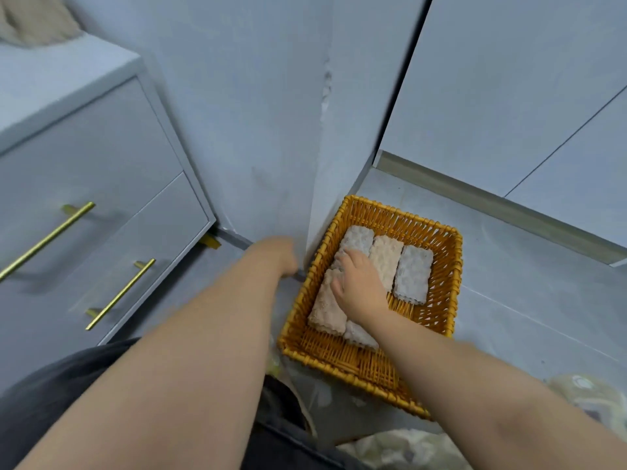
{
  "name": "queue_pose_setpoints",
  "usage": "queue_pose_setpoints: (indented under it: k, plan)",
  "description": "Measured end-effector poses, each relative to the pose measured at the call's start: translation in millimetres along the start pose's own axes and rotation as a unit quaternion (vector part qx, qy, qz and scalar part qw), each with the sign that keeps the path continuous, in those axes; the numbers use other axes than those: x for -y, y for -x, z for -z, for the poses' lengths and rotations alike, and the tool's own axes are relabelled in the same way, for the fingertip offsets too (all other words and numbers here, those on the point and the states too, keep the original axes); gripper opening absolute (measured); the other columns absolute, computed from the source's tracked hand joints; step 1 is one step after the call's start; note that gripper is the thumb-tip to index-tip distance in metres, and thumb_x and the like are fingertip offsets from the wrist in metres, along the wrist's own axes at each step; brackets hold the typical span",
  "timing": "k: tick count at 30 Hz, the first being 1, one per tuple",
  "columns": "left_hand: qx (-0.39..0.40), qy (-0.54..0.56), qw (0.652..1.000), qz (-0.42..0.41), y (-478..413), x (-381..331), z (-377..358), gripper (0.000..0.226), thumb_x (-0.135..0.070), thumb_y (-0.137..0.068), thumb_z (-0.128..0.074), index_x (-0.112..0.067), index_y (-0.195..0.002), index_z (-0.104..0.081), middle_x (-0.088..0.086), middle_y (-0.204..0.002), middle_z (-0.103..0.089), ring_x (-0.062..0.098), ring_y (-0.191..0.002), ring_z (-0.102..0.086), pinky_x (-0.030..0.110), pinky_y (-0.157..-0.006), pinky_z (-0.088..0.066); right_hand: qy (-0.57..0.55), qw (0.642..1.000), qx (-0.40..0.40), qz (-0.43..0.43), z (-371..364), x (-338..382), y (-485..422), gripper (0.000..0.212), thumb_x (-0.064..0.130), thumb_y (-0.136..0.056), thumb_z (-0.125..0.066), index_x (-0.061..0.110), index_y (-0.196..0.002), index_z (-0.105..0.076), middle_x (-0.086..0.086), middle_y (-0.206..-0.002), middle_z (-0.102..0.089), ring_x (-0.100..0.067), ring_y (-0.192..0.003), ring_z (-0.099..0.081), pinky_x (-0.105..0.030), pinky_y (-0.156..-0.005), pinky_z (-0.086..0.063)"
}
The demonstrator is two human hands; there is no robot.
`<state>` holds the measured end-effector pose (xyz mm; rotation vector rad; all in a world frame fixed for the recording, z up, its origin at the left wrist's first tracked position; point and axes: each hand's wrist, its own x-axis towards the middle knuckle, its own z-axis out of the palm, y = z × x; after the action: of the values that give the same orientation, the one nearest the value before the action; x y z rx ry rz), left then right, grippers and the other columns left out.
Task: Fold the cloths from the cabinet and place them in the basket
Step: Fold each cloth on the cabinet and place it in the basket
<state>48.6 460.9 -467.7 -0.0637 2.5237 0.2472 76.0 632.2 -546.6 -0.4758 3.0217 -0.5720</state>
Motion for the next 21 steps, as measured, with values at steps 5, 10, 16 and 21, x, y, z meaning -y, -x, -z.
queue_pose_setpoints:
  k: [5,10,16,21]
  plan:
    - [-0.059,0.01,0.998,0.034,27.9,43.2,49.7,0.032,-0.011,-0.093,-0.045,-0.002,-0.121,-0.057,0.016,-0.126,-0.057,0.03,-0.112,-0.056,0.03,-0.083,-0.044,-0.041,0.992,-0.065,0.097,31.0,61.5,-23.5,0.033,0.018,-0.087,-0.048,0.0,-0.111,-0.061,-0.014,-0.11,-0.063,-0.03,-0.101,-0.061,-0.039,-0.088,-0.053]
    - [-0.174,0.091,0.98,0.04,81.0,93.7,111.0,0.034,-0.018,-0.096,-0.045,-0.007,-0.126,-0.057,0.01,-0.134,-0.054,0.027,-0.12,-0.051,0.03,-0.095,-0.04,-0.088,0.981,-0.084,0.149,59.2,139.2,-52.2,0.037,0.021,-0.091,-0.046,0.003,-0.122,-0.057,-0.012,-0.117,-0.062,-0.027,-0.106,-0.059,-0.036,-0.089,-0.048]
    - [-0.379,0.19,0.904,0.051,159.0,175.5,161.4,0.025,-0.014,-0.093,-0.048,-0.016,-0.11,-0.066,0.007,-0.116,-0.064,0.021,-0.105,-0.059,0.027,-0.083,-0.043,-0.148,0.961,-0.127,0.197,104.8,235.9,-92.8,0.036,0.018,-0.092,-0.051,0.007,-0.126,-0.054,-0.008,-0.123,-0.058,-0.024,-0.111,-0.054,-0.04,-0.09,-0.046]
    - [-0.449,0.24,0.853,0.111,187.0,239.5,157.4,0.033,-0.009,-0.093,-0.045,-0.016,-0.122,-0.061,0.005,-0.13,-0.058,0.021,-0.117,-0.053,0.03,-0.097,-0.039,-0.156,0.94,-0.149,0.264,123.3,306.5,-110.0,0.032,0.014,-0.091,-0.051,0.006,-0.122,-0.057,-0.009,-0.117,-0.06,-0.024,-0.11,-0.053,-0.036,-0.085,-0.045]
